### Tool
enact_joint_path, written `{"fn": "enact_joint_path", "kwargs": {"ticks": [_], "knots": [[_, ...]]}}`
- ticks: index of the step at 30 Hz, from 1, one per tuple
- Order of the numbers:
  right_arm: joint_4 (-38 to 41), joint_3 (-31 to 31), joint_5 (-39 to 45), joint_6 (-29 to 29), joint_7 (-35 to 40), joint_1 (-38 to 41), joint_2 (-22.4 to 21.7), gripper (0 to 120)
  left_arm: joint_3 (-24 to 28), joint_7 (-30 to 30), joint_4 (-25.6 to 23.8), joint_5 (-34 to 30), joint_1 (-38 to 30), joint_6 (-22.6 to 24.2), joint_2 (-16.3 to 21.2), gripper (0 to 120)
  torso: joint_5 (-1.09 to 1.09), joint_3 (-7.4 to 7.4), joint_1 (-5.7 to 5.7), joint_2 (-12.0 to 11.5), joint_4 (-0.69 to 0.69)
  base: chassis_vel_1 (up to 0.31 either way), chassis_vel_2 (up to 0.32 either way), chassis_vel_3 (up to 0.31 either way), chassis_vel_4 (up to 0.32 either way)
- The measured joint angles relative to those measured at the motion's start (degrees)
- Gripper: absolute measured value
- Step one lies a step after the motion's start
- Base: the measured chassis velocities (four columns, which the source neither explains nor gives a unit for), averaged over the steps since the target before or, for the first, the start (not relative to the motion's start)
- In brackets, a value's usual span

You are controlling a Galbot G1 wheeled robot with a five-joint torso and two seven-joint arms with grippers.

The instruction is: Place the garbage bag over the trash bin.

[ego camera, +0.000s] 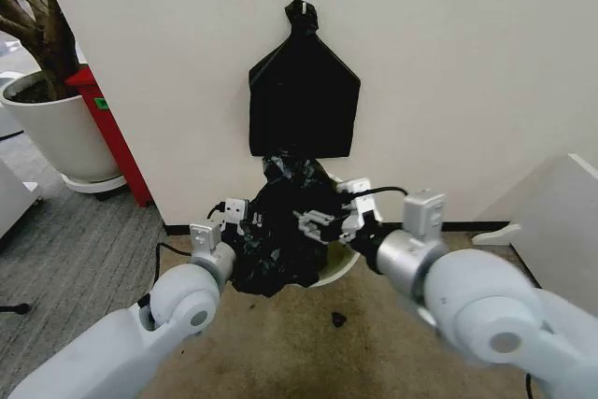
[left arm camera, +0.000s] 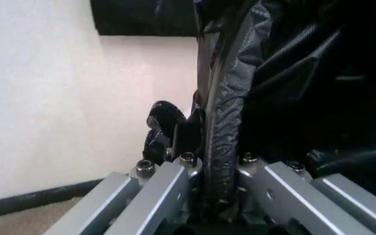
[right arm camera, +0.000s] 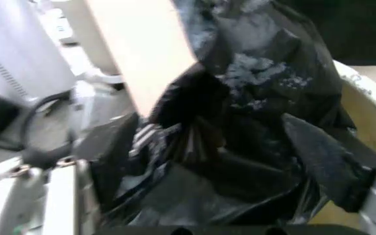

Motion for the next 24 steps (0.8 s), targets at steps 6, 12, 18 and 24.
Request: {"fn": "enact_joint_path", "kwargs": {"ticks": [6, 12, 18, 24], "knots": [[-1.8, -0.8, -0.9, 1.1, 2.9, 0.6, 2.2, 95, 1.1, -0.1, 0.5, 0.0, -1.1, 0.1, -0.5, 1, 0.00, 0.00, 0.00, 0.0, 0.01, 0.000, 0.000, 0.000, 0.000], [-5.2, -3.0, -1.4, 3.5, 7.2, 3.7, 7.4, 100, 2.9, -0.2, 1.7, 0.4, -2.9, 0.2, -1.6, 1, 0.00, 0.00, 0.00, 0.0, 0.00, 0.000, 0.000, 0.000, 0.000], [-8.7, -4.8, 0.3, 5.3, 14.3, 7.1, 11.7, 100, 3.6, -0.1, 2.5, 0.7, -4.0, 0.2, -2.2, 1, -0.01, 0.00, 0.00, 0.0, 0.01, 0.000, 0.000, 0.000, 0.000], [-11.9, -5.6, 0.4, 6.2, 19.0, 8.0, 13.8, 93, 3.8, 0.0, 3.0, 0.7, -4.8, 0.2, -2.5, 1, -0.01, 0.01, 0.00, 0.0, 0.01, 0.000, 0.000, 0.000, 0.000]]}}
